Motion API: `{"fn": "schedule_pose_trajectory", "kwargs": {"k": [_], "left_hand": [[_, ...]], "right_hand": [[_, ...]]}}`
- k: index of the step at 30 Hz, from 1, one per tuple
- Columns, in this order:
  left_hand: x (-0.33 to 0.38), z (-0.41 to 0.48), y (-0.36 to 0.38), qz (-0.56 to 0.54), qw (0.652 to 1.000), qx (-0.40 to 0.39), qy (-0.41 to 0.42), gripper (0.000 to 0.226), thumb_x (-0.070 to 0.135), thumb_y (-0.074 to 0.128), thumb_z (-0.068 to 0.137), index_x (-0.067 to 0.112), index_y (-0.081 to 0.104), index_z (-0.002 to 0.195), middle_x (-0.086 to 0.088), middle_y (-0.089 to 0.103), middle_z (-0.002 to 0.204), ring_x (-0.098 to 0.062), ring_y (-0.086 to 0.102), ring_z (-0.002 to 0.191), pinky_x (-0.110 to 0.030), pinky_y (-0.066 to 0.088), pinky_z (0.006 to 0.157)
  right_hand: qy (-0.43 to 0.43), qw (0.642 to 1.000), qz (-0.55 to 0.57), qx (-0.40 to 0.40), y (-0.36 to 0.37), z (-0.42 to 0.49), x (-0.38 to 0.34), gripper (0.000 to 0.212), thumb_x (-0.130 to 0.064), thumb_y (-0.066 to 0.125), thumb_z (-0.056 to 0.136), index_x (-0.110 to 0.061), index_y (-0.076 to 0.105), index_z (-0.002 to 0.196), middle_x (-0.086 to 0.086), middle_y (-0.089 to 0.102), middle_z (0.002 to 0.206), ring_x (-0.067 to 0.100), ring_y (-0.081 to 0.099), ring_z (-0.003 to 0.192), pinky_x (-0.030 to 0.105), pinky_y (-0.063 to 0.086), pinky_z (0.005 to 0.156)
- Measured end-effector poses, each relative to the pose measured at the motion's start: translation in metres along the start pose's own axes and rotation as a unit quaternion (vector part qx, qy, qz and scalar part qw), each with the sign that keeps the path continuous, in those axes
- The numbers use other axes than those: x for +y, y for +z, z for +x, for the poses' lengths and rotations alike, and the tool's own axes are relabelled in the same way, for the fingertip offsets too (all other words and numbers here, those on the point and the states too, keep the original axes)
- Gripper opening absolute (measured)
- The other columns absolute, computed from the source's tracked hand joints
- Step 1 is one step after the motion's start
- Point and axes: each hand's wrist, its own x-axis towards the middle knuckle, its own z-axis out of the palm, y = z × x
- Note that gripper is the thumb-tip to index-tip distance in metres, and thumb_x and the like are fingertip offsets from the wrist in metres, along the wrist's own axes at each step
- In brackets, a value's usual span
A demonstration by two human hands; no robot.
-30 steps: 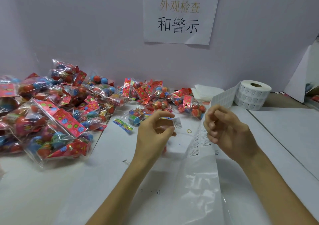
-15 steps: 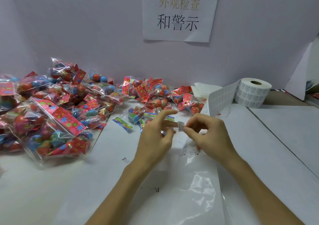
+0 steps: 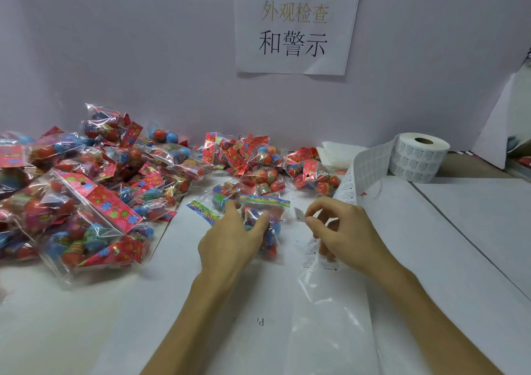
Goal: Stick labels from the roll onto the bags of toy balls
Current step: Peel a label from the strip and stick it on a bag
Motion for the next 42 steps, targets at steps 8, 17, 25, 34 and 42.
{"fn": "schedule_pose_trajectory", "kwargs": {"k": [8, 17, 25, 34, 42], "left_hand": [[0.002, 0.002, -0.01, -0.281, 0.959, 0.012, -0.017, 0.051, 0.037, 0.074, 0.09, 0.023, 0.057, 0.136, 0.001, 0.066, 0.081, -0.022, 0.069, 0.076, -0.041, 0.062, 0.058], [0.005, -0.005, -0.004, -0.064, 0.995, -0.077, 0.006, 0.049, 0.074, 0.07, 0.077, 0.038, 0.056, 0.108, 0.012, 0.068, 0.094, -0.018, 0.065, 0.095, -0.033, 0.05, 0.076], [0.014, -0.003, -0.014, -0.45, 0.893, -0.02, 0.028, 0.034, 0.028, 0.08, 0.086, 0.028, 0.06, 0.114, -0.003, 0.074, 0.104, -0.019, 0.072, 0.092, -0.023, 0.054, 0.059], [0.02, -0.008, -0.017, -0.615, 0.767, -0.184, 0.011, 0.057, 0.031, 0.076, 0.076, 0.016, 0.062, 0.13, -0.009, 0.076, 0.105, -0.024, 0.071, 0.096, -0.036, 0.061, 0.082], [0.026, -0.014, -0.009, -0.569, 0.803, -0.172, 0.041, 0.03, 0.026, 0.076, 0.079, 0.022, 0.074, 0.109, -0.001, 0.078, 0.105, -0.022, 0.074, 0.102, -0.033, 0.062, 0.075]], "right_hand": [[0.027, 0.999, 0.022, 0.016, 0.002, 0.001, 0.003, 0.022, -0.014, 0.066, 0.094, -0.032, 0.066, 0.082, -0.005, 0.064, 0.069, 0.021, 0.066, 0.045, 0.035, 0.055, 0.042], [0.027, 0.999, 0.029, 0.028, 0.004, 0.001, 0.004, 0.02, -0.015, 0.066, 0.094, -0.034, 0.067, 0.086, -0.004, 0.065, 0.069, 0.02, 0.066, 0.047, 0.036, 0.057, 0.042], [0.074, 0.926, 0.37, 0.016, -0.005, 0.006, -0.007, 0.037, -0.011, 0.068, 0.088, -0.024, 0.059, 0.122, 0.009, 0.067, 0.079, 0.023, 0.058, 0.05, 0.03, 0.048, 0.042], [0.114, 0.91, 0.398, 0.027, 0.001, 0.007, -0.009, 0.087, -0.025, 0.079, 0.071, -0.031, 0.036, 0.146, 0.006, 0.067, 0.117, 0.021, 0.074, 0.09, 0.034, 0.058, 0.057], [0.114, 0.931, 0.345, 0.01, 0.012, 0.006, -0.011, 0.118, -0.034, 0.088, 0.061, -0.036, 0.019, 0.157, -0.014, 0.071, 0.113, 0.02, 0.075, 0.1, 0.034, 0.062, 0.067]]}}
